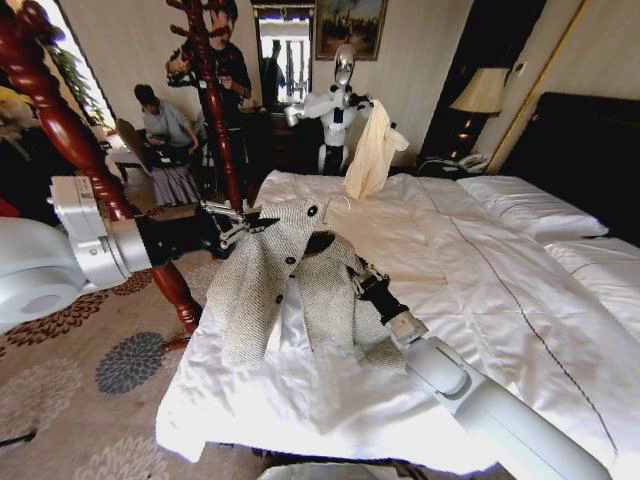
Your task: Pick up the clothes from the bed and hang them on the clothes hanger.
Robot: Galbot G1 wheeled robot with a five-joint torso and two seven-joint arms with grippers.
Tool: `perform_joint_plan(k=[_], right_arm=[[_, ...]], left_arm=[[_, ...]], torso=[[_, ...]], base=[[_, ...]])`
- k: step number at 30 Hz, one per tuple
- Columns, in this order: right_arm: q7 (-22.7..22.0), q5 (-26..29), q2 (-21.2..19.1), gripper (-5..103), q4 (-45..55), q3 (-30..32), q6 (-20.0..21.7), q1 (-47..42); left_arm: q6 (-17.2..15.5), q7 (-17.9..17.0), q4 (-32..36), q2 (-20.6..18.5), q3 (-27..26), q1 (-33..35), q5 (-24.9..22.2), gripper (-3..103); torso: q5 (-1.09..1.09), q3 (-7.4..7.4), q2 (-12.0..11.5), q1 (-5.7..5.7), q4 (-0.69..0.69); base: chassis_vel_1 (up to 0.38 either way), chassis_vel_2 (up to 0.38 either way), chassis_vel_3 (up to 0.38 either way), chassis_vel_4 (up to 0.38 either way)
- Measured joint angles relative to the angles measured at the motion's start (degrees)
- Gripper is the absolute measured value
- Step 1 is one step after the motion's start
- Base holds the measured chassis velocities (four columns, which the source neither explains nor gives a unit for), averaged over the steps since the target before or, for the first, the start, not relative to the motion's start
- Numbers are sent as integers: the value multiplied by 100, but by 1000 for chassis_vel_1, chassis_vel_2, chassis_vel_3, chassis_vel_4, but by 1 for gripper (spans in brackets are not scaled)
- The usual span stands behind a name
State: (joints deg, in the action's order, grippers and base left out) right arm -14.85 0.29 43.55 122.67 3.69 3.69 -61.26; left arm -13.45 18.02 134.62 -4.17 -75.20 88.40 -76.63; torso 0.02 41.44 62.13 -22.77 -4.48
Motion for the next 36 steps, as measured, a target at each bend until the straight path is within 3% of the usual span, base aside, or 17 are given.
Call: perform_joint_plan(k=[8,23,26,28,29,32,34,36], right_arm=[[-29,296,49,24,290,9,-28,-17],[-69,794,-36,24,586,389,-71,-62],[-97,964,-24,24,633,415,-74,-99],[-106,1013,-18,24,643,423,-74,-112],[-112,1070,-10,24,654,434,-76,-126],[-152,1293,5,24,689,521,-98,-194],[-155,1347,6,24,693,555,-117,-214],[-165,1514,3,24,702,662,-171,-282]], left_arm=[[-8,295,264,-199,202,259,156,1],[-97,260,334,-55,462,480,544,0],[-77,290,377,60,499,498,620,16],[-64,312,392,109,511,501,665,16],[-44,347,403,154,520,504,715,22],[123,683,410,428,541,509,1018,38],[175,800,398,516,544,510,1110,38],[288,1126,341,797,547,513,1301,49]], torso=[[-1,0,0,1,0],[-1,0,0,1,0],[-1,0,0,1,0],[-1,0,0,1,0],[-1,0,0,1,0],[-1,0,0,1,0],[0,0,0,1,0],[-2,0,0,1,0]], base=[[0,0,0,0],[0,0,0,0],[0,0,0,0],[0,0,0,0],[0,0,0,0],[0,0,0,0],[0,0,0,0],[0,0,0,0]])
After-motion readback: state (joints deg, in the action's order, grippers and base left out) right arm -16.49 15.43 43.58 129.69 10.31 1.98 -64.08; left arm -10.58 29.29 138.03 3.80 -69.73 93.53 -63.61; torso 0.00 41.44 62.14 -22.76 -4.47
